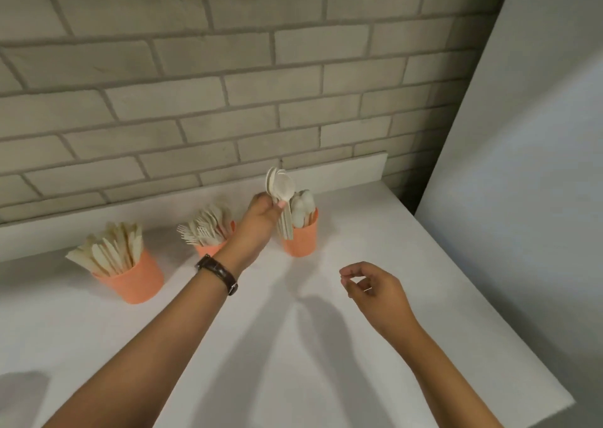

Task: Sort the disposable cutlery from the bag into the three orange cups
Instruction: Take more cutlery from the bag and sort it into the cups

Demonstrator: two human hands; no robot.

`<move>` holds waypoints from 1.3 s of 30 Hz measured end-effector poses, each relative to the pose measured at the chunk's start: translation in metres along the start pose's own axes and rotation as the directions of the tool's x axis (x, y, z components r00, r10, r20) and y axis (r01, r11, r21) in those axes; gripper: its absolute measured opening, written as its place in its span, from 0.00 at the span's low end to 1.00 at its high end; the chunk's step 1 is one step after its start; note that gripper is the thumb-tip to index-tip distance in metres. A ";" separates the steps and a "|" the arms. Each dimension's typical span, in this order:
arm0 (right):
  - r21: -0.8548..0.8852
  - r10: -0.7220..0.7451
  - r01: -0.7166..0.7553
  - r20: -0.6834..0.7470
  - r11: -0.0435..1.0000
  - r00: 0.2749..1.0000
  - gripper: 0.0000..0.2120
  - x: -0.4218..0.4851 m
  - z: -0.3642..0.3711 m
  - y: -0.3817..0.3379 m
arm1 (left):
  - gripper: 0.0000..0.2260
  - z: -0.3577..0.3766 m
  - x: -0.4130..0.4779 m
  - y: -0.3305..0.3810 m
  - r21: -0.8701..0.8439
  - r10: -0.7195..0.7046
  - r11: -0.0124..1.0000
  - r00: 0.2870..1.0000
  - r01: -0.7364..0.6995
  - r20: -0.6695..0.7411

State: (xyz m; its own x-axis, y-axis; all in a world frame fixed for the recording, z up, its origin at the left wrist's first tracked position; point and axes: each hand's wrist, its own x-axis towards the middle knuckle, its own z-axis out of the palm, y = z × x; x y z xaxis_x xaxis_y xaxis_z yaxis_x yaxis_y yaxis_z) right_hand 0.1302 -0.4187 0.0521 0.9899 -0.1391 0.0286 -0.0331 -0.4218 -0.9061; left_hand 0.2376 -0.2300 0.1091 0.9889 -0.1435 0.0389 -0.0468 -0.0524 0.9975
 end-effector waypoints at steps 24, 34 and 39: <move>0.133 0.034 -0.034 -0.002 0.991 0.999 0.08 0.007 -0.030 0.023 | 0.14 0.039 0.088 -0.025 0.697 0.103 0.717 0.987 0.015 -0.126; 0.127 0.035 -0.039 0.028 0.991 0.999 0.06 0.012 -0.027 0.020 | 0.14 0.038 0.090 -0.056 0.884 0.157 0.463 0.987 -0.060 -0.015; 0.114 0.046 -0.051 0.042 0.992 0.998 0.06 0.015 -0.023 0.019 | 0.09 0.036 0.081 -0.072 0.822 0.209 0.569 0.972 -0.035 -0.103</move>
State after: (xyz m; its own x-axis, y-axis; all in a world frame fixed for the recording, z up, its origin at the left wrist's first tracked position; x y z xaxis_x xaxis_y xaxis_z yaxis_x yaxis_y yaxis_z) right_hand 0.1410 -0.4494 0.0452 0.9922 -0.1205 -0.0314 -0.0676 -0.3093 -0.9486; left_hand 0.3161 -0.2735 0.0381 0.9665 -0.0485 0.2521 -0.1771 -0.8371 0.5176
